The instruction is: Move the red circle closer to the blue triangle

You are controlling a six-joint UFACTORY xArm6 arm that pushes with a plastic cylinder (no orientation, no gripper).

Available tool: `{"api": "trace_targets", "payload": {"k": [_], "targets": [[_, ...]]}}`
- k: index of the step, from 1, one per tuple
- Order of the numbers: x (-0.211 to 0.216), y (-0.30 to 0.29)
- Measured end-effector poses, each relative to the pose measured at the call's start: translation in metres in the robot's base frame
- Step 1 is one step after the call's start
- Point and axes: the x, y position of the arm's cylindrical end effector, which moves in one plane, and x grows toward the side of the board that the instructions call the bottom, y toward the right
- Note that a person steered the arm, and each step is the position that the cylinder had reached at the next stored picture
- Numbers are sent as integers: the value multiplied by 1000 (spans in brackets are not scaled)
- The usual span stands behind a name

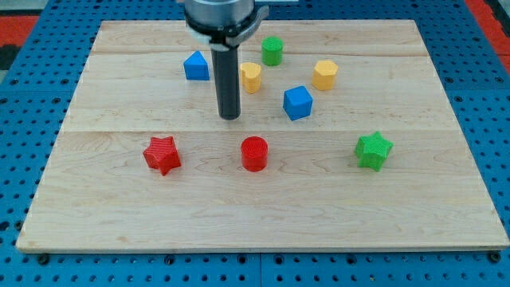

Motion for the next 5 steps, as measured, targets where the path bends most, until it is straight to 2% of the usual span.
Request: {"api": "trace_targets", "payload": {"k": [1, 2, 3, 4, 5], "targets": [[44, 52], [94, 74], [115, 64], [136, 122], [174, 110]]}}
